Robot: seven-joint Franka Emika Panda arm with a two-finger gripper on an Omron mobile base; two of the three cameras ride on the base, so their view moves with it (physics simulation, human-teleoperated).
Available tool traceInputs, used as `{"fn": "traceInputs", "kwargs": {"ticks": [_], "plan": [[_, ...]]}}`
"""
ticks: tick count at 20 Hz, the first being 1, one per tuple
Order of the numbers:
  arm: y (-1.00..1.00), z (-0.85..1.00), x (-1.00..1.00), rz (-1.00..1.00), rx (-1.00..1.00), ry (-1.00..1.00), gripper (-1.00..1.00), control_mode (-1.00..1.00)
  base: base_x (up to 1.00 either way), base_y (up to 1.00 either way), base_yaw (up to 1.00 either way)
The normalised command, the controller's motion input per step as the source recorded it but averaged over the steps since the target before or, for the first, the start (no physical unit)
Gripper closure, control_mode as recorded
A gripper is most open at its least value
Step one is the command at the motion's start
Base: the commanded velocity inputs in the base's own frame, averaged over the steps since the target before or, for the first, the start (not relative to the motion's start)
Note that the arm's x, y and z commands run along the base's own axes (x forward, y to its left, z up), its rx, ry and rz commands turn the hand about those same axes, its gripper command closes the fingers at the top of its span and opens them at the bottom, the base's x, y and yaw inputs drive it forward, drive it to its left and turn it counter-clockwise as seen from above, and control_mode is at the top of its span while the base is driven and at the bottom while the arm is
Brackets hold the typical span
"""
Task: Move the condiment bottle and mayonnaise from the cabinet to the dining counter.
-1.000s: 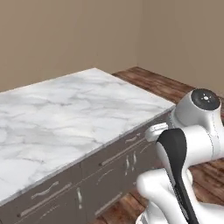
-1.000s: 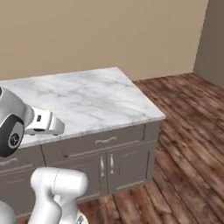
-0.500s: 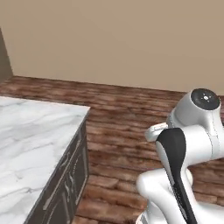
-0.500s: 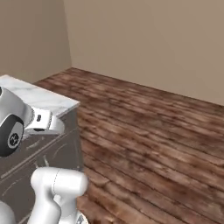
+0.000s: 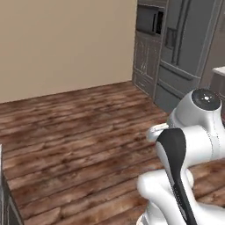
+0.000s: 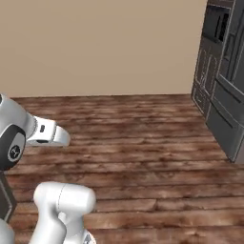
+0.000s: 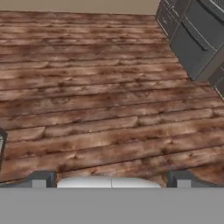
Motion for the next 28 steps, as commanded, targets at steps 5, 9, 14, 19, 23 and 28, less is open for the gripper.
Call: {"fn": "traceInputs", "kwargs": {"ticks": [5,9,14,19,23,28], "plan": [[0.0,0.0,0.0,0.0,0.0,0.0,-1.0,1.0,0.24,0.0,-0.88],[0.0,0.0,0.0,0.0,0.0,0.0,-1.0,1.0,0.35,0.0,-0.84],[0.0,0.0,0.0,0.0,0.0,0.0,-1.0,1.0,0.61,0.23,-0.66],[0.0,0.0,0.0,0.0,0.0,0.0,-1.0,1.0,0.96,0.81,-0.37],[0.0,0.0,0.0,0.0,0.0,0.0,-1.0,1.0,1.0,0.89,-0.27],[0.0,0.0,0.0,0.0,0.0,0.0,-1.0,1.0,1.0,0.51,-0.3]]}}
